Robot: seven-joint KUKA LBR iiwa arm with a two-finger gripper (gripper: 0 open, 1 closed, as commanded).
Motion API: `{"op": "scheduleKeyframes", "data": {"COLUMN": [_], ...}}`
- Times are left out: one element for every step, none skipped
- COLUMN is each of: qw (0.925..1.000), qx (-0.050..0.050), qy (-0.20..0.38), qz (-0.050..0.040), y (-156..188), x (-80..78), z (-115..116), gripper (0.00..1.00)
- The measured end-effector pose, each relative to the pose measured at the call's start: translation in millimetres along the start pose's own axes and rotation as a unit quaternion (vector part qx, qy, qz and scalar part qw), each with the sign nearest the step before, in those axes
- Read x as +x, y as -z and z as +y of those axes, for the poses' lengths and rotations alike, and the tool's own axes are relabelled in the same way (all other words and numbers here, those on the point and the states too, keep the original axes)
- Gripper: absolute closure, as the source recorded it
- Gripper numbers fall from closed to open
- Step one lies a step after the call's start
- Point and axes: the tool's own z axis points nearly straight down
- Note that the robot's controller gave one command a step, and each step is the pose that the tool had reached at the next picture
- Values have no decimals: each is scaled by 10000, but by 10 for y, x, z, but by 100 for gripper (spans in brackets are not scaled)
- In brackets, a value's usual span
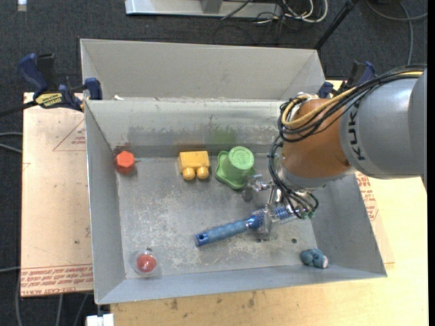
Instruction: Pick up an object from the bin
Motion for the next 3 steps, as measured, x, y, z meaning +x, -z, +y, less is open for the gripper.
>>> {"op": "scheduleKeyframes", "data": {"qw": [10000,10000,10000], "qx": [-1,-1,-2], "qy": [-2,-3,-3], "qz": [-5,-11,-5], "y": [1,3,-2], "x": [-5,-10,-7], "z": [1,1,2], "gripper": [0,0,100]}}
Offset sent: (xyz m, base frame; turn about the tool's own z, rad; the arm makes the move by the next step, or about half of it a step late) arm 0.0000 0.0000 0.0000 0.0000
